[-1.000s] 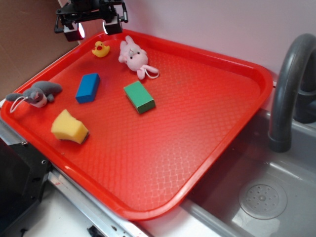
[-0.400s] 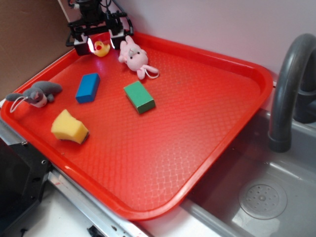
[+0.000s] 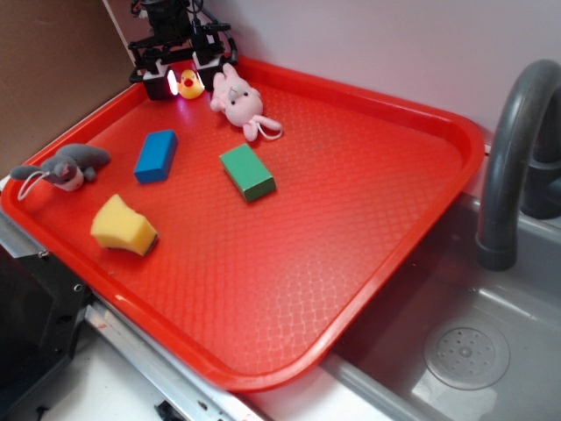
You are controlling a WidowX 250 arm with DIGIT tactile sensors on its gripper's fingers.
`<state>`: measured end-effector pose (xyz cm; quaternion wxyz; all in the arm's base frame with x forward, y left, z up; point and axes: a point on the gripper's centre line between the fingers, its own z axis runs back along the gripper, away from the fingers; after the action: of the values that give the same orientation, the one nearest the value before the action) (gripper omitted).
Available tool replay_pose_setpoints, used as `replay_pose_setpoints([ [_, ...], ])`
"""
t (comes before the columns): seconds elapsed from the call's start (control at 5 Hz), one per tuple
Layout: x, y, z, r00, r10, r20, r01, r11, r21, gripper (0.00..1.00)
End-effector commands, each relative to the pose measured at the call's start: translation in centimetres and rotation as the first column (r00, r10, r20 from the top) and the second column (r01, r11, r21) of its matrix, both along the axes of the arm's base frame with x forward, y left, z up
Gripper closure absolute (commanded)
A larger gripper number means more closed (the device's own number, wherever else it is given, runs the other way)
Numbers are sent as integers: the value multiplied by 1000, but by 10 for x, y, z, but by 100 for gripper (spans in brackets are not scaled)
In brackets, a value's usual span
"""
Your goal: Grab the yellow duck.
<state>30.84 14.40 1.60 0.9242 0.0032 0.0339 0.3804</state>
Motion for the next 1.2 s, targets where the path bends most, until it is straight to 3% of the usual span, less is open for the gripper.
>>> replay_pose_setpoints([
  [0.0,-13,-9,101,974,-225,23,210,939,271,100],
  [0.2,-22,-28,130,953,-302,-32,299,916,267,100],
  [0.4,-33,-59,149,871,-479,-106,489,866,105,100],
  [0.8,-62,-96,190,676,-737,-26,737,676,8,100],
  [1.0,-80,-121,207,563,-826,21,826,564,25,100],
])
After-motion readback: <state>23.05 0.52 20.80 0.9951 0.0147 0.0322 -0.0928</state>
